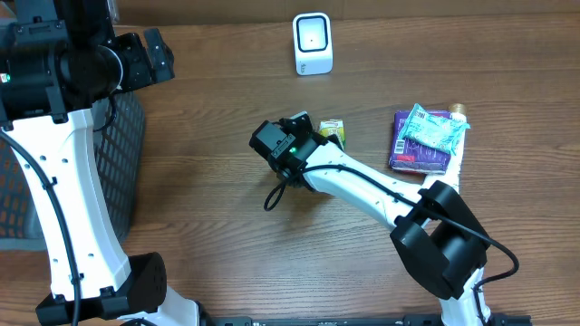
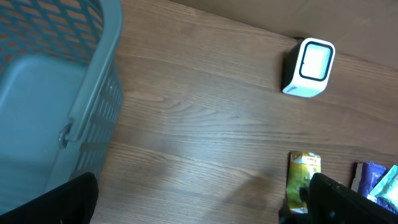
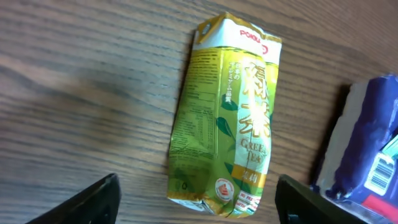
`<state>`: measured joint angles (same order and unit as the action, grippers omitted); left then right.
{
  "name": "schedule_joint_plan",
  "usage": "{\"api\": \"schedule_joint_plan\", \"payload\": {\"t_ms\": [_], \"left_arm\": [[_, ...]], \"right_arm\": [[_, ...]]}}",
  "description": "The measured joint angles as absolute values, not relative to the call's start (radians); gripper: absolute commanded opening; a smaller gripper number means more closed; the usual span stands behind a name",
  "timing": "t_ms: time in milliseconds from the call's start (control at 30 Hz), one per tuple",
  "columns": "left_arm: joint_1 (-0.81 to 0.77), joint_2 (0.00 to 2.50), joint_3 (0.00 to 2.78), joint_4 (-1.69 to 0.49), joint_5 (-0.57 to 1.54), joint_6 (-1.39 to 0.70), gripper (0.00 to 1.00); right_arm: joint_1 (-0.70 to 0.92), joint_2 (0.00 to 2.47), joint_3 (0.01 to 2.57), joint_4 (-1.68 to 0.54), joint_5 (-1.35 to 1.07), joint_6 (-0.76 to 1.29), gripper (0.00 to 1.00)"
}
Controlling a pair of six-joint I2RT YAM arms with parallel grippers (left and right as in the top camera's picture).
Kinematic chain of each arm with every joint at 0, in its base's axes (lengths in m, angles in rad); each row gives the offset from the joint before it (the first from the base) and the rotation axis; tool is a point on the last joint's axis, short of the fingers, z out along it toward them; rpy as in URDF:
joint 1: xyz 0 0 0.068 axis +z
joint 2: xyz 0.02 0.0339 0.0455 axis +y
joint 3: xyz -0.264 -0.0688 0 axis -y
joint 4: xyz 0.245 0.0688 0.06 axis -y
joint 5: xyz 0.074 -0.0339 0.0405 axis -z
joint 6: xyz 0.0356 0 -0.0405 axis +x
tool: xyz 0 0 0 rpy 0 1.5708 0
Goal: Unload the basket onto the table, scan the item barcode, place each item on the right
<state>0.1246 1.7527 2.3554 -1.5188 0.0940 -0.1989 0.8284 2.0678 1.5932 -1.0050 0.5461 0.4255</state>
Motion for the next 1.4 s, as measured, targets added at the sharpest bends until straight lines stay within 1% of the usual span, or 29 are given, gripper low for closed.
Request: {"api": "schedule_joint_plan", "payload": {"t_ms": [167,267,500,600,633,667,700,733,933,1067,1233,1400], "left_arm": [[0.125,1.753,2.355,-1.519,0.094,-0.199,1.0],[0.125,1.753,2.355,-1.519,0.094,-0.199,1.0],[0.125,1.753,2.355,-1.519,0.094,-0.199,0.99],[0.125,1.753,2.355,-1.519,0.094,-0.199,1.0],[0.125,1.753,2.355,-1.519,0.094,-0.199,1.0],[0.125,1.753,2.355,-1.519,0.094,-0.199,1.0],[0.125,1.753,2.355,-1.519,0.094,-0.199,1.0],[0.125,1.753,2.355,-1.519,0.094,-0.199,1.0],[0.125,1.753,2.355,-1.519,0.094,-0.199,1.0],[0.125,1.753,2.355,-1.519,0.094,-0.199,1.0],[0.125,1.753,2.355,-1.519,0.094,-0.199,1.0],[0.125,1.753,2.355,-1.519,0.094,-0.199,1.0]], "right_arm": [[0.739,2.067,1.593,-0.994,0.453,0.471,0.75],[0.698,2.068,1.593,-0.964,0.426,0.439,0.75],[0.714,2.068,1.593,-0.882,0.412,0.341,0.74],[0.716,2.07,1.593,-0.871,0.424,0.322,0.69],[0.716,2.074,1.593,-0.87,0.43,0.315,0.48],[0.716,2.077,1.593,-0.868,0.433,0.314,0.35],[0.716,2.082,1.593,-0.866,0.435,0.311,0.17],[0.716,2.086,1.593,-0.866,0.436,0.316,0.04],[0.698,2.087,1.606,-0.874,0.399,0.395,0.04],[0.644,2.053,1.61,-0.874,0.336,0.464,0.04],[0.521,2.035,1.624,-0.854,0.196,0.512,0.04],[0.486,2.039,1.624,-0.857,0.118,0.518,0.04]]}}
